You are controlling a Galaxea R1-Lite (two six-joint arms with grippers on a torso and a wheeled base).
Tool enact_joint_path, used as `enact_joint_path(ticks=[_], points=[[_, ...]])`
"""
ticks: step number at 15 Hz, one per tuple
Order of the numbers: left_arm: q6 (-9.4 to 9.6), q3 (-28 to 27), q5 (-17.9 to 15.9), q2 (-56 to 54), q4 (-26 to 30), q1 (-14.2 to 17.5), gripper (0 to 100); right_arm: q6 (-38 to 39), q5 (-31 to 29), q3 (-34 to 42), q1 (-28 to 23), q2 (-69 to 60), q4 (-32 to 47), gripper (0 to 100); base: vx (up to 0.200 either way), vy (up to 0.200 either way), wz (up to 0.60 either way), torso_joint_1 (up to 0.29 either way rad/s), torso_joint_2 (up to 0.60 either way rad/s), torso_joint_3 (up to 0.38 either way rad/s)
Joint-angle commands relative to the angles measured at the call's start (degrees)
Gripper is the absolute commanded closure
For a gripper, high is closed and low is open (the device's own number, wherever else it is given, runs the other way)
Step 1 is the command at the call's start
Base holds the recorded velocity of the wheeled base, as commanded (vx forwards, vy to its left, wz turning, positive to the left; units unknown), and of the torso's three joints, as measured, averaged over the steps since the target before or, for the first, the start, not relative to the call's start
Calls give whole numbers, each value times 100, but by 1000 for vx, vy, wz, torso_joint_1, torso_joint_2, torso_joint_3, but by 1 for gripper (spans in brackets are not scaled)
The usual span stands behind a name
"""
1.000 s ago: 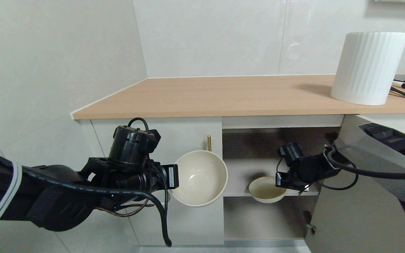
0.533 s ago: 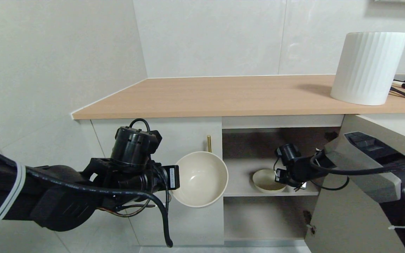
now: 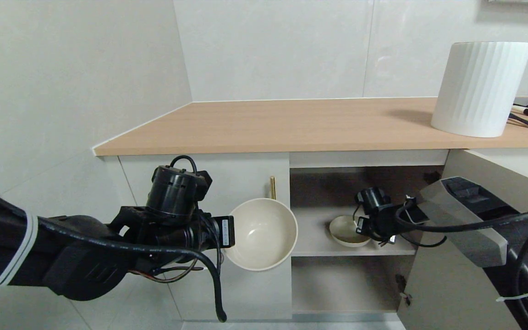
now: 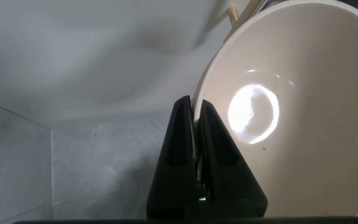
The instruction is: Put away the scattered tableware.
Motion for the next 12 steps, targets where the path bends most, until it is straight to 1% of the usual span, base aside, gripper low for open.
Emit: enact_joint_path(ticks=[1,4,5,7,8,10,11,12], points=[[-12,-1,1,16,-2,0,100,5,4,-45,-1,11,-10,100,0,0,0,0,0,0],[-12,-9,10,51,-10,0,100,5,-5,-88,-1,11,-10,100,0,0,0,0,0,0],[-12,-9,1,51,-10,0,100,5,-5,-88,-1,11,-10,0,0,0,0,0,0,0],[-12,-9,10,86,-10,0,100,190,-14,-53,-1,-104,16,0,0,0,0,0,0,0],[-12,-9,10,86,-10,0,100,234,-14,79,-1,-315,25,0,0,0,0,0,0,0],[-12,-36,10,122,-10,-9,100,234,83,826,43,-1009,51,0,0,0,0,0,0,0],[-3,-71,36,192,-10,-35,100,199,241,1291,113,-1422,51,0,0,0,0,0,0,0],[-12,-150,150,289,-10,-71,100,155,557,1810,271,-1932,51,0,0,0,0,0,0,0]])
